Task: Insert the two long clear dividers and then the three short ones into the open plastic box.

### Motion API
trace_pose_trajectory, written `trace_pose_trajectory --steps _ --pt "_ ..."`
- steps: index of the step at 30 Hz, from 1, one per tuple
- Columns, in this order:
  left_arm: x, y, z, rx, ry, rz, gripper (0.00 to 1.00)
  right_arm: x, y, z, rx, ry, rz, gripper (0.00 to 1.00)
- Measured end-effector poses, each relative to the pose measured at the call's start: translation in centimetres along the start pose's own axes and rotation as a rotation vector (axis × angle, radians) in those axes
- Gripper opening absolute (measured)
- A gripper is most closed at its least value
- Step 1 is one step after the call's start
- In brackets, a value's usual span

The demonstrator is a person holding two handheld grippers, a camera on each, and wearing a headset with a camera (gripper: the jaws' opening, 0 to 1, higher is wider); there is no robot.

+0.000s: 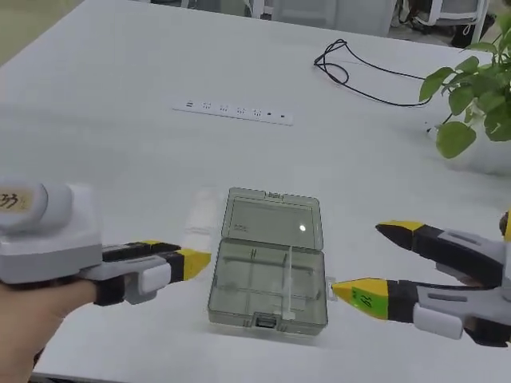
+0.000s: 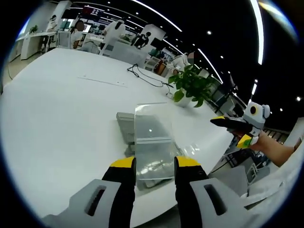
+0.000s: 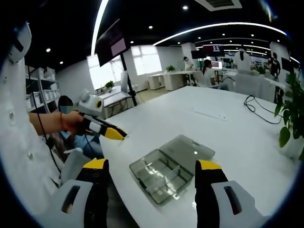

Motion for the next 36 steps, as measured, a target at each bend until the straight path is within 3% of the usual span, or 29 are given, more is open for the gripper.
trace_pose_trajectory --steps 11,22,34,36 --pt "1.4 -2.5 0.8 0.025 -0.036 -0.084 0.3 2.7 1.3 2.4 0.109 -0.051 0.012 0.56" --pt "2.9 -4.8 1.1 0.094 -0.028 -0.121 0.3 5.2 2.3 2.6 0.23 -0.022 0.012 0.3" --pt "3.3 -5.1 1.3 0.144 -0.01 -0.136 0.3 6.5 2.9 2.3 0.301 0.015 0.017 0.16" --pt "3.3 -5.2 1.3 0.145 -0.011 -0.137 0.3 6.7 3.1 2.2 0.316 0.026 0.021 0.08"
Point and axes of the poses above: the centre of the closed fingertips' face, and the gripper's own axes: x roughly forward along the fingers, y roughly to its left, z roughly out of its top, the point moved 8 cm from there along -x, roughly backward along the fingers, and after that the axes turned 4 degrees about -z, right-handed, at the moved point
